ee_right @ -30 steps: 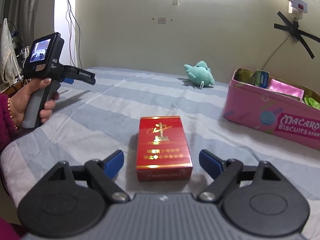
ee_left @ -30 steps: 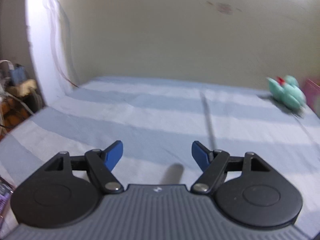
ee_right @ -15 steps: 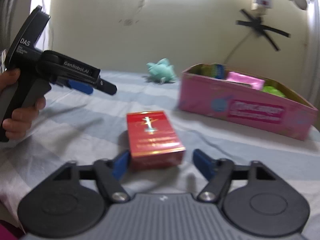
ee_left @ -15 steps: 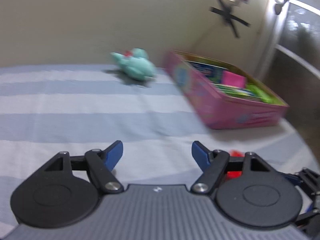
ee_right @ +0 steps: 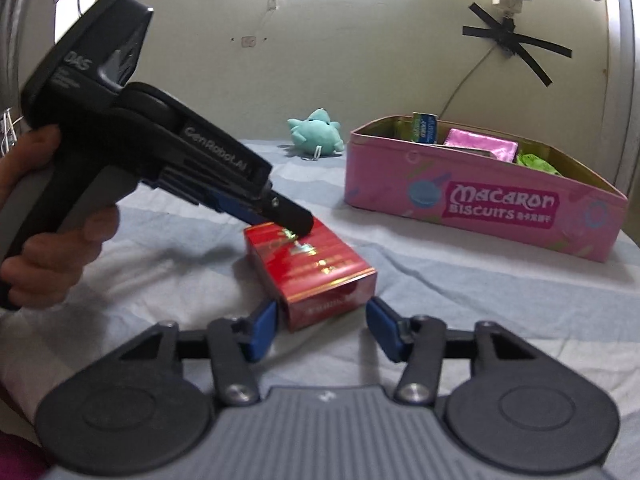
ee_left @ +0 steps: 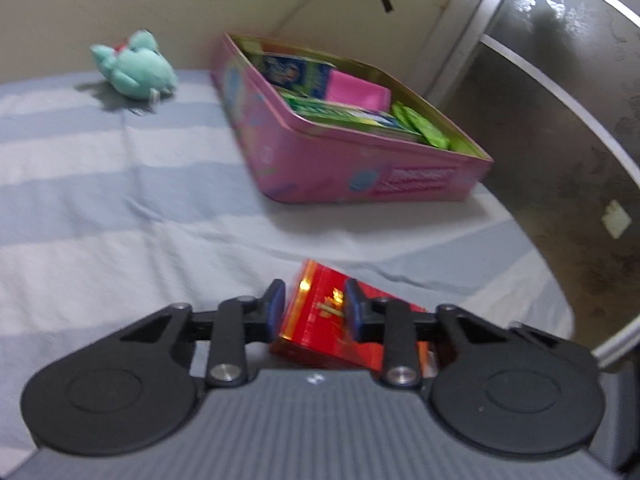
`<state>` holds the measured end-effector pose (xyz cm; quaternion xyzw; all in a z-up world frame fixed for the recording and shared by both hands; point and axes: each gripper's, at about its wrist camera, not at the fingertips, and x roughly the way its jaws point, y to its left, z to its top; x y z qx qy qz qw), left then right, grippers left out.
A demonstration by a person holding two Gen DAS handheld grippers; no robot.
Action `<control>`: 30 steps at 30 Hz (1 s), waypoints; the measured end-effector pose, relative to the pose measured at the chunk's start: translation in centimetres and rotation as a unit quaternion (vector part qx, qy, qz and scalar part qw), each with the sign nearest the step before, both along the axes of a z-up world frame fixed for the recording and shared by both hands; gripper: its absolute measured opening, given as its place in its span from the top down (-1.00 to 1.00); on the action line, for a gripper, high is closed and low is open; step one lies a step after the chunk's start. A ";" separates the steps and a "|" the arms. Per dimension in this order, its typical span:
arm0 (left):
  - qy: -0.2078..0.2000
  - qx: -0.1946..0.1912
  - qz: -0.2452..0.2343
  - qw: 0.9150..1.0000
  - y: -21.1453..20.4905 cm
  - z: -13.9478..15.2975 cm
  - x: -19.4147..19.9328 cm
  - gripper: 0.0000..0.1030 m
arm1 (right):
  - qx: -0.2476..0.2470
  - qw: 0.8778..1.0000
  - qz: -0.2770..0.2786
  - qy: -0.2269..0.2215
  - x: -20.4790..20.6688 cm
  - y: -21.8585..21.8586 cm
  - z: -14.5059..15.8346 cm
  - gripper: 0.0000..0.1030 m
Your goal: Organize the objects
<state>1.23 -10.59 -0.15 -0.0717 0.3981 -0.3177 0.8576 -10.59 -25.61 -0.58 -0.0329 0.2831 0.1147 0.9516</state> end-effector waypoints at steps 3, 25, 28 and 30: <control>0.005 -0.001 -0.022 1.000 -1.8 0.0 -0.8 0.35 | -0.005 1.000 -0.023 -0.007 -0.8 -1.5 0.0 0.07; 0.009 0.027 -0.083 0.996 -11.0 0.6 -3.4 0.10 | 0.019 0.994 -0.099 -0.030 -4.8 -10.5 -0.9 -0.22; 0.023 0.028 -0.090 0.995 -11.5 -0.2 -3.8 0.09 | 0.025 0.995 -0.095 -0.025 -4.6 -10.4 -1.2 -0.21; 0.017 0.027 -0.095 0.995 -12.1 -0.3 -4.2 0.09 | 0.024 0.995 -0.093 -0.025 -4.5 -10.5 -1.4 -0.20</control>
